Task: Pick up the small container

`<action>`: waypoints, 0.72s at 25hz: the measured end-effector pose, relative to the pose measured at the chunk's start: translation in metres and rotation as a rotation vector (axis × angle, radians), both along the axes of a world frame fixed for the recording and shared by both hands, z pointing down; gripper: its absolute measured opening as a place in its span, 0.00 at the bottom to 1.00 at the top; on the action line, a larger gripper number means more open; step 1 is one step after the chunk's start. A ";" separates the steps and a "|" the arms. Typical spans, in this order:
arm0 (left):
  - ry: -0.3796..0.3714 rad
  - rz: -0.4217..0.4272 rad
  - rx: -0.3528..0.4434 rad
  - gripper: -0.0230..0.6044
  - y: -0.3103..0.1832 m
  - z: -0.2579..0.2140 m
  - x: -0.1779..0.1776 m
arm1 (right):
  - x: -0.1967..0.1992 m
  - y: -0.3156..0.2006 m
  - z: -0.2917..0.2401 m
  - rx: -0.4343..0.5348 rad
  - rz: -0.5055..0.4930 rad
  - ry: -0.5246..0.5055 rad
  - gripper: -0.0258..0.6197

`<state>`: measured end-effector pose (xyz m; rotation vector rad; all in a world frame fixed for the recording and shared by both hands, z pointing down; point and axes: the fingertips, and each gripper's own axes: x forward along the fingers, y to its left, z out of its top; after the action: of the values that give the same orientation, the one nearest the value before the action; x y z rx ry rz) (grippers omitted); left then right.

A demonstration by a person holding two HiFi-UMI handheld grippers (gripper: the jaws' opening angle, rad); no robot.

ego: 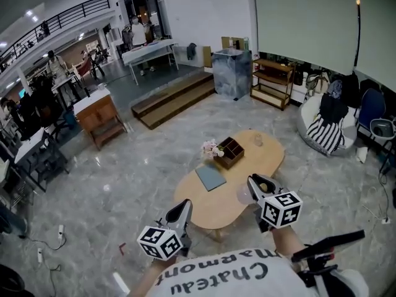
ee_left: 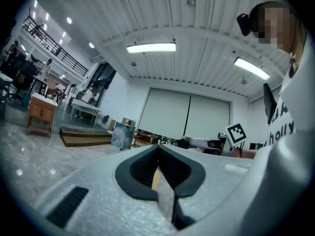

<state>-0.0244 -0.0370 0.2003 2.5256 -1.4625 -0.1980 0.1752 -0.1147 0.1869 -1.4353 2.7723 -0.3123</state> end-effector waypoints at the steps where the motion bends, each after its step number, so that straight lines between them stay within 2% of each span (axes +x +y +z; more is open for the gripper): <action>1: -0.001 -0.003 0.006 0.06 0.007 0.000 -0.005 | -0.004 0.006 -0.001 0.005 0.002 0.002 0.14; 8: 0.021 -0.029 -0.005 0.06 0.070 0.006 -0.037 | -0.034 0.064 0.000 0.003 -0.007 0.035 0.14; 18: 0.037 -0.019 -0.006 0.06 0.162 0.018 -0.061 | -0.056 0.162 0.006 -0.002 0.006 0.004 0.14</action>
<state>-0.0853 0.1246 0.2183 2.4905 -1.4712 -0.2420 0.1190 0.0477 0.1927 -1.4464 2.7705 -0.3125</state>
